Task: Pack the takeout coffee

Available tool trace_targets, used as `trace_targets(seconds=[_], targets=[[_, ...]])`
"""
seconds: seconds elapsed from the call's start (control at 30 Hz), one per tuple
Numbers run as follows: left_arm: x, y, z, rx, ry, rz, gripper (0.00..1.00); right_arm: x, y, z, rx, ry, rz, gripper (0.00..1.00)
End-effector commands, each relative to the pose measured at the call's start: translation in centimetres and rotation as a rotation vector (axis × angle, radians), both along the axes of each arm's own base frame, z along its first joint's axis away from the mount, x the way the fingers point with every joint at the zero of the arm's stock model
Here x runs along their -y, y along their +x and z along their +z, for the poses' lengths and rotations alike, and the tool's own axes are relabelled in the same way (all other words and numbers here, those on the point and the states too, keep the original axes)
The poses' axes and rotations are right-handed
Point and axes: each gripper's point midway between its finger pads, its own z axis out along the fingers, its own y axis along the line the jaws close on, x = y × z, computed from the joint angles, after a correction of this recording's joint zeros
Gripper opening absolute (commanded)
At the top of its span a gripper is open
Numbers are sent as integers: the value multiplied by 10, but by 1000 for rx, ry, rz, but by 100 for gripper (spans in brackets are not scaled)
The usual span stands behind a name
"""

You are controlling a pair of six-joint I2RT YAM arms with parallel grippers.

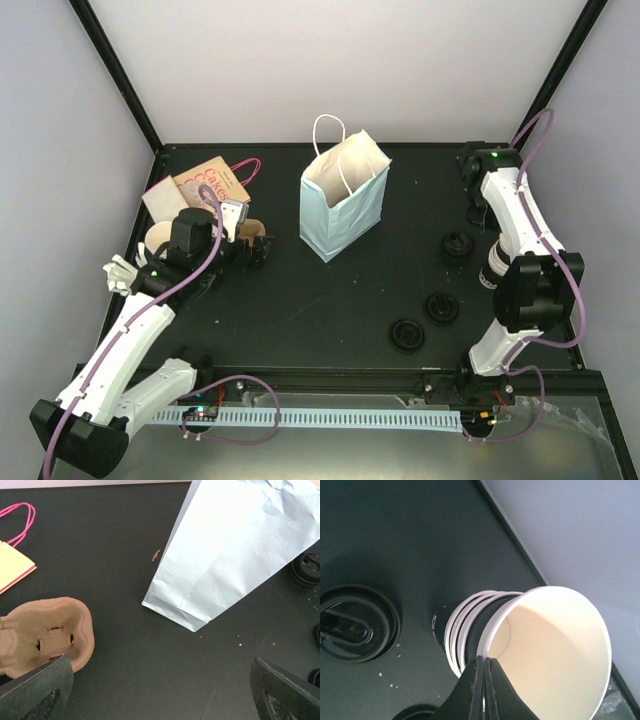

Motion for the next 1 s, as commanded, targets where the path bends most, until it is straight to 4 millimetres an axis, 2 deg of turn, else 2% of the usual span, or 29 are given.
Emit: trace_targets(seconds=[0.0, 0.07, 0.13, 0.17, 0.27, 0.37, 0.7, 0.97], targets=[[9, -1, 8, 31, -13, -52, 99, 20, -7, 26, 47, -210, -45, 1], [9, -1, 7, 28, -15, -54, 99, 14, -7, 18, 25, -163, -46, 1], [10, -1, 5, 23, -15, -58, 99, -6, 3, 2, 51, -27, 32, 1], [10, -1, 6, 24, -15, -57, 99, -9, 5, 1, 75, -7, 46, 1], [9, -1, 6, 24, -12, -53, 99, 6, -6, 10, 75, -102, -27, 1], [9, -1, 5, 24, -12, -53, 99, 4, -7, 11, 59, -91, -22, 1], [9, -1, 4, 20, -11, -55, 99, 5, -14, 56, 127, -87, 4, 1], [9, -1, 4, 21, -11, -55, 99, -10, -14, 89, 222, 14, 99, 1]])
